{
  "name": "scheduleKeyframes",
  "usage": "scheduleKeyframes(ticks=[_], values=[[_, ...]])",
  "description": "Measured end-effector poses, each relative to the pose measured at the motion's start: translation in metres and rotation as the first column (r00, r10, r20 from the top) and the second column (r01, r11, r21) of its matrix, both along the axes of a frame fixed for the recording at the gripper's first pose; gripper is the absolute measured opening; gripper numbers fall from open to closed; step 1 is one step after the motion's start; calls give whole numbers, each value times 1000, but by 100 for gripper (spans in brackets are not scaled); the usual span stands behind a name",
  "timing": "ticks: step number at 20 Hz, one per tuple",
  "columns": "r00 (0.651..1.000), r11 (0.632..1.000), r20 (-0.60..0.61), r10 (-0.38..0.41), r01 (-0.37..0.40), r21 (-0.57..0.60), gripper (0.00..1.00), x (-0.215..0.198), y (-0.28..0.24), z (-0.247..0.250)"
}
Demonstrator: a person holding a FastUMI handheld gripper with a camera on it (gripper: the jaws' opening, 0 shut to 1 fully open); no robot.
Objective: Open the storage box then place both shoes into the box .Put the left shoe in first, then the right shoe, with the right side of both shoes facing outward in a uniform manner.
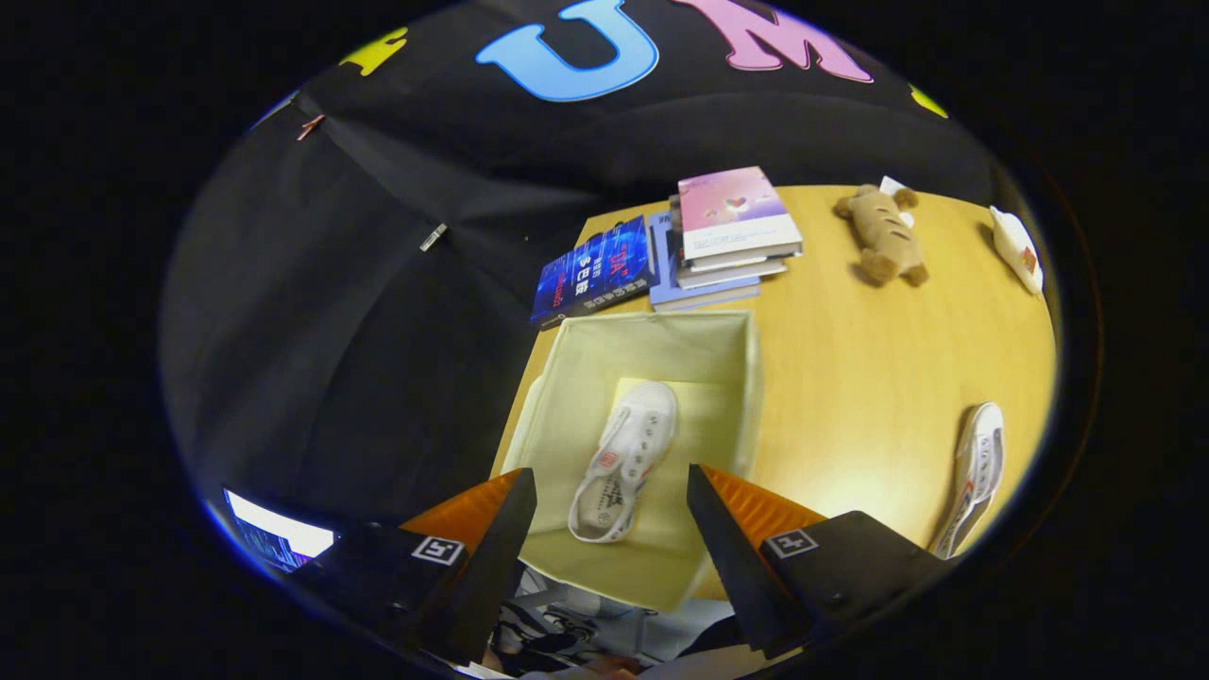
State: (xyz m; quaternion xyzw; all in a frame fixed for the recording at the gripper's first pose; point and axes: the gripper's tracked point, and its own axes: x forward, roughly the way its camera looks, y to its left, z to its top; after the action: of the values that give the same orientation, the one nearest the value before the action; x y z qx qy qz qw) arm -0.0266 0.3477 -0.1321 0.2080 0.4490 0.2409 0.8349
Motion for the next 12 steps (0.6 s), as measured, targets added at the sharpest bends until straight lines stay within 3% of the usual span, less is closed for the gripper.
scheduleKeyframes(ticks=[5,9,12], values=[[993,984,92,-77,90,-151,99,-22,-145,-19],[985,941,72,-158,173,-291,98,-42,-246,-70],[984,900,36,-173,173,-399,97,-59,-302,-121]])
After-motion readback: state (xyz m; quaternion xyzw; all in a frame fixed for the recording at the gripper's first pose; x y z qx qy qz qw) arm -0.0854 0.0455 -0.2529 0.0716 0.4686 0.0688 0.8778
